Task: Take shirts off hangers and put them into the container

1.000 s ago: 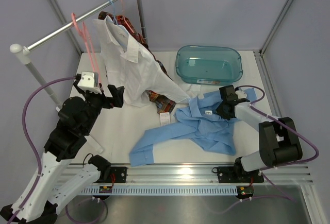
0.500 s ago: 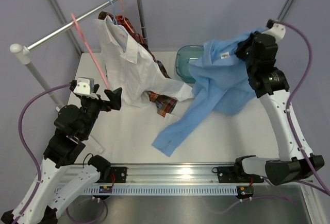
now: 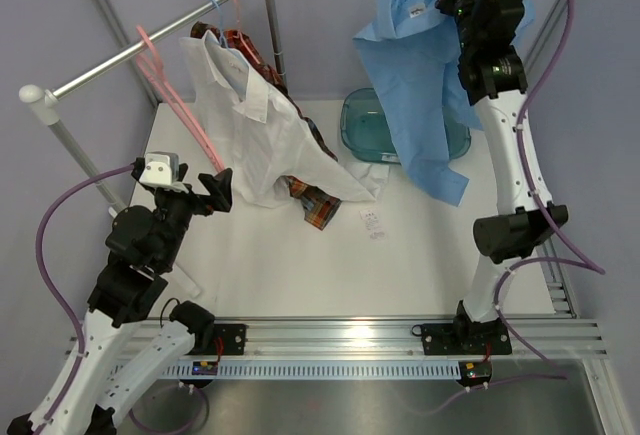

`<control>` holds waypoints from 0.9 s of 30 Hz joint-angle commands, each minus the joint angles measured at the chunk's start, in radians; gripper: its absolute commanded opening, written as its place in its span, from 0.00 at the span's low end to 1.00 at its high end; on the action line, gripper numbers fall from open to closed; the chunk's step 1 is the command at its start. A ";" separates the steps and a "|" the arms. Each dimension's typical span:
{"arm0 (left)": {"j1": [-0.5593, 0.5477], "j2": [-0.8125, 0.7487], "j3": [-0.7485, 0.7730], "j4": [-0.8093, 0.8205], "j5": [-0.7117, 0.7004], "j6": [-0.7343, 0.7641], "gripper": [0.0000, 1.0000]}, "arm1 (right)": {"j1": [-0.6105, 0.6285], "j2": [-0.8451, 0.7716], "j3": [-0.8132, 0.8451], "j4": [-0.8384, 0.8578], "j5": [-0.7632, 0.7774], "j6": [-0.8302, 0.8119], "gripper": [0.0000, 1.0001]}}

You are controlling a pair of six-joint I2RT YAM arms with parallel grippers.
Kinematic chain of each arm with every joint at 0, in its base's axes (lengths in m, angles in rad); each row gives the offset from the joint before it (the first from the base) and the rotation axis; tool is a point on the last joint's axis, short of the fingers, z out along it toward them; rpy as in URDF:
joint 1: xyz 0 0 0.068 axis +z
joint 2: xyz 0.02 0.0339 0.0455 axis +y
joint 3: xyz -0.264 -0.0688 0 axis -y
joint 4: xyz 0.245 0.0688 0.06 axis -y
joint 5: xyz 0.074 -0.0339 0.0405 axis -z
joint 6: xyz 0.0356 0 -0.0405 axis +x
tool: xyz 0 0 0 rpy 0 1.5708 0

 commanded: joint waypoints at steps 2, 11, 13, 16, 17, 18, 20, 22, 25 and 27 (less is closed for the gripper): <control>0.015 -0.007 -0.007 0.069 -0.008 0.002 0.99 | 0.005 0.104 0.104 0.210 -0.063 -0.056 0.00; 0.032 -0.012 -0.015 0.070 -0.006 0.001 0.99 | 0.004 0.113 -0.283 0.325 0.015 0.028 0.00; 0.032 -0.012 -0.020 0.072 -0.003 -0.001 0.99 | -0.007 0.118 -0.405 0.329 0.031 0.054 0.00; 0.034 -0.012 -0.021 0.070 -0.002 -0.002 0.99 | -0.018 0.144 -0.509 0.307 0.043 0.140 0.00; 0.035 -0.015 -0.023 0.070 -0.002 -0.002 0.99 | -0.019 0.157 -0.532 0.266 0.054 0.152 0.00; 0.037 -0.015 -0.023 0.070 -0.002 -0.002 0.99 | -0.021 0.173 -0.532 0.237 0.057 0.165 0.00; 0.040 -0.020 -0.021 0.070 -0.002 -0.004 0.99 | -0.027 0.248 -0.505 0.085 0.042 0.198 0.00; 0.040 -0.021 -0.023 0.070 0.001 -0.004 0.99 | -0.036 0.357 -0.407 -0.095 -0.011 0.253 0.00; 0.041 -0.018 -0.024 0.070 0.003 -0.004 0.99 | -0.062 0.489 -0.269 -0.293 -0.066 0.341 0.00; 0.041 -0.017 -0.024 0.072 0.003 -0.005 0.99 | -0.073 0.545 -0.207 -0.350 -0.095 0.360 0.01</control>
